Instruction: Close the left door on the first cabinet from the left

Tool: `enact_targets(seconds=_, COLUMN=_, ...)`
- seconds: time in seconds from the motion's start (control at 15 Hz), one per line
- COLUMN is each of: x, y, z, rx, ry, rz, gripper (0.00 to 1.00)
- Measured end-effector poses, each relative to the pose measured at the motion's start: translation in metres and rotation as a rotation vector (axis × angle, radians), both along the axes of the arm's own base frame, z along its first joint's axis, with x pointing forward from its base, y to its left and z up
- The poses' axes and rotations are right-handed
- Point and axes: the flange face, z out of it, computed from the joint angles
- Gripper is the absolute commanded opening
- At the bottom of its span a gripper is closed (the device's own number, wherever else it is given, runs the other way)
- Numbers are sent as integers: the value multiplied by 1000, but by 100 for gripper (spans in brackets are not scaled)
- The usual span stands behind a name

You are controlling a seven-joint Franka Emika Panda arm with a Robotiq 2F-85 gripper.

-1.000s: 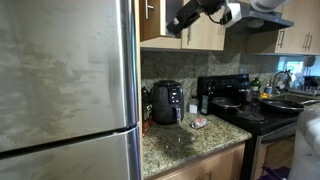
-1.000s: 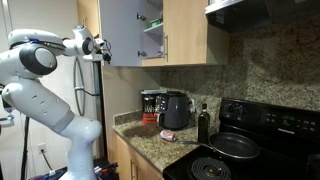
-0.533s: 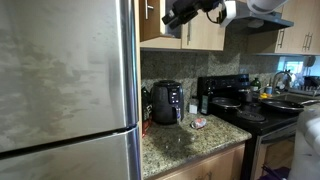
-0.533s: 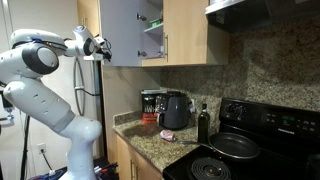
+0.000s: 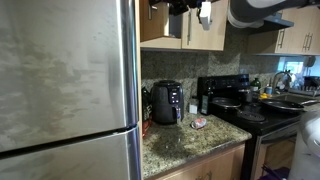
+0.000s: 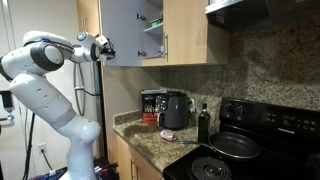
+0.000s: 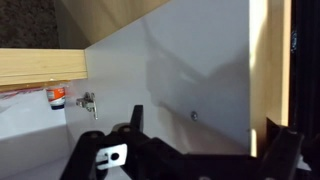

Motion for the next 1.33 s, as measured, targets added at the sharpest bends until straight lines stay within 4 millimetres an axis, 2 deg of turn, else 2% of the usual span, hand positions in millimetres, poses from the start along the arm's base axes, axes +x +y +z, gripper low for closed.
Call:
enact_targets(seconds=0.13, x=-5, y=-12, z=-1, rx=0, ry=-34, rz=-63, gripper=100)
enact_targets(seconds=0.27, x=-6, y=-38, z=-2, rx=3, ry=-55, rz=-131, gripper=100)
enact_targets(seconds=0.4, x=7, y=-79, z=-3, rx=16, ry=-64, rz=-220, gripper=100)
enact_targets(seconds=0.67, x=46, y=-186, z=-3, rx=65, ry=-54, rz=-437, gripper=100)
enact_targets(seconds=0.73, x=54, y=-209, z=-3, rx=81, ry=-31, rz=-491, gripper=100)
enact_targets(seconds=0.8, x=57, y=-222, z=-4, rx=89, ry=-16, rz=-529, gripper=100)
enact_targets(seconds=0.87, x=58, y=-227, z=-4, rx=94, ry=-12, rz=-546, gripper=100)
enact_targets(seconds=1.2, x=56, y=-223, z=-6, rx=94, ry=-9, rz=-551, gripper=100)
enact_targets(seconds=1.33, x=69, y=-237, z=-7, rx=93, ry=-29, rz=-610, gripper=100)
